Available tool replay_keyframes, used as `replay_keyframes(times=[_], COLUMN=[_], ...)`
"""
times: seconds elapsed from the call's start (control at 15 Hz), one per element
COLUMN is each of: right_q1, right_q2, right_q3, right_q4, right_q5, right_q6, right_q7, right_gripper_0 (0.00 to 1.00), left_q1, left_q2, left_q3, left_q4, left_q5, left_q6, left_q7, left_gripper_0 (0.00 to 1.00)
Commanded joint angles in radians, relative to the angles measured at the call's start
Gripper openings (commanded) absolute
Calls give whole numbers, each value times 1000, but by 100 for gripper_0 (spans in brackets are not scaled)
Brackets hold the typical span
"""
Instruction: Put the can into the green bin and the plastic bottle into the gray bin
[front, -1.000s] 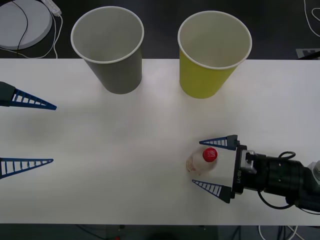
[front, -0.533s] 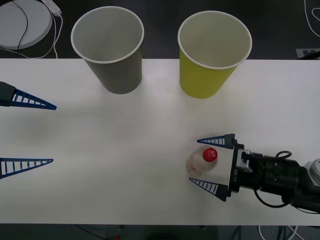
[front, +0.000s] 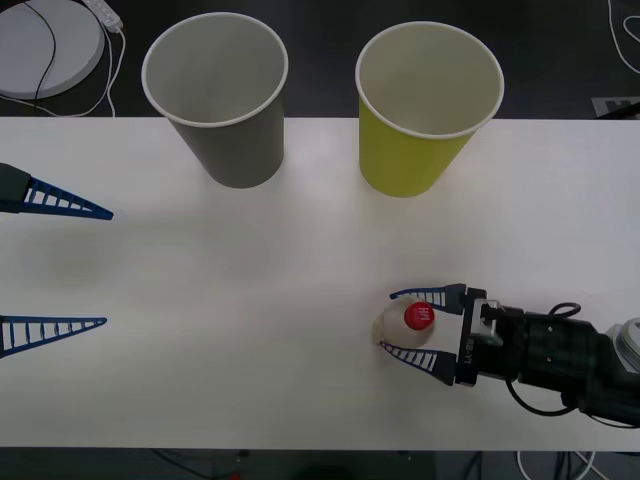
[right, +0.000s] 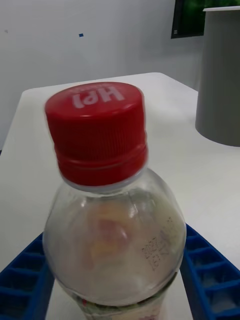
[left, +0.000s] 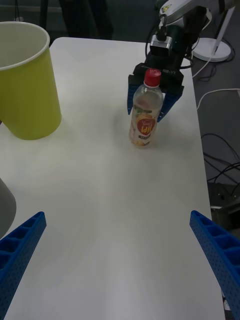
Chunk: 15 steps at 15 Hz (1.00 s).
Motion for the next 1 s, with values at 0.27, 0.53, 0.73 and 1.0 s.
replay_keyframes(times=[0.27, 0.53, 0.73, 1.0], right_q1=[1, 1, 1, 1], right_q2=[-1, -1, -12, -57], right_q3=[1, -1, -1, 1], right_q4=[0, 0, 0, -22], right_q5=[0, 0, -26, -77], right_q6=[0, 0, -14, -26], right_q7=[-2, -5, -12, -33], right_gripper_0=[0, 0, 0, 0], left_q1=[0, 0, 0, 0], left_q2=[0, 0, 0, 0], left_q3=[0, 0, 0, 0], left_q4=[0, 0, 0, 0], left_q5=[0, 0, 0, 0], left_q6=[0, 0, 0, 0], left_q7=[0, 0, 0, 0], left_gripper_0=[100, 100, 100, 100])
